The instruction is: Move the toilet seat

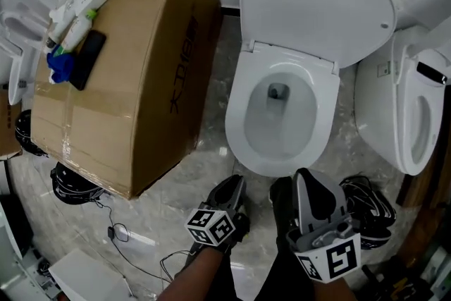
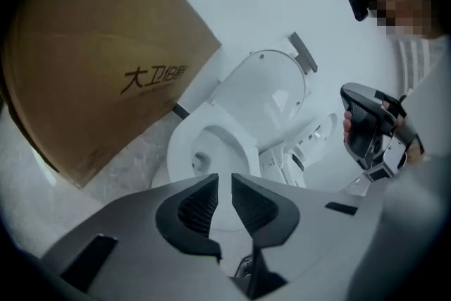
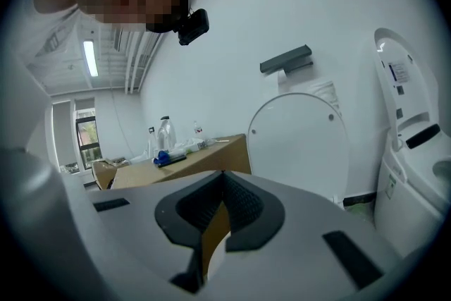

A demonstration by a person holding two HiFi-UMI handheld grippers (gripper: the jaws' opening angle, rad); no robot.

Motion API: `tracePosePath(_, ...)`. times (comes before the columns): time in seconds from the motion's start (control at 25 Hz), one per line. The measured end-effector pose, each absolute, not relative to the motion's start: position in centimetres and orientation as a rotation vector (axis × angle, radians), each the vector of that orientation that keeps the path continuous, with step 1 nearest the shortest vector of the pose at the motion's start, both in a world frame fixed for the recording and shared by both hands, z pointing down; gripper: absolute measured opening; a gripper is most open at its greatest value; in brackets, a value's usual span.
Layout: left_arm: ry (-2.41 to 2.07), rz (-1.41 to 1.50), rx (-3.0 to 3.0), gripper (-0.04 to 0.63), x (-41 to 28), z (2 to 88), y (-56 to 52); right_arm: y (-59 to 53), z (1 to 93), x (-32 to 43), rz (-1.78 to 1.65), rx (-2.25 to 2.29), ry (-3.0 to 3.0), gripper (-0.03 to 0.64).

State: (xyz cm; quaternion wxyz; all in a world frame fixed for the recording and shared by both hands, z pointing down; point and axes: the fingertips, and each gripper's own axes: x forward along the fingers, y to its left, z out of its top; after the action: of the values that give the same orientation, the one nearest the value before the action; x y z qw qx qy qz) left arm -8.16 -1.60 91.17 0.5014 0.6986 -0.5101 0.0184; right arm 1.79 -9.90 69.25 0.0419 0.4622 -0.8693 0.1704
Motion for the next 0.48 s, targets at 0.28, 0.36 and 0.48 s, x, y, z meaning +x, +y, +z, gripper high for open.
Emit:
tracePosePath(0.28, -1.211, -0.050, 1.592, 0.095, -8.1, 97.5, -1.4, -10.1, 73.9, 0.9, 0.540, 1.381, -2.680, 0.011)
tracePosePath(0.36, -1.191, -0.100, 1.544, 0.102, -7.7, 99.0, -1.2, -10.1, 74.7, 0.6, 0.538, 1.370, -2.686, 0.011)
tracePosePath(0.48, -1.153, -0.170, 1.484, 0.114, -7.1, 100.7, -1.2, -10.0, 75.7, 0.3, 0.534, 1.354, -2.692, 0.011)
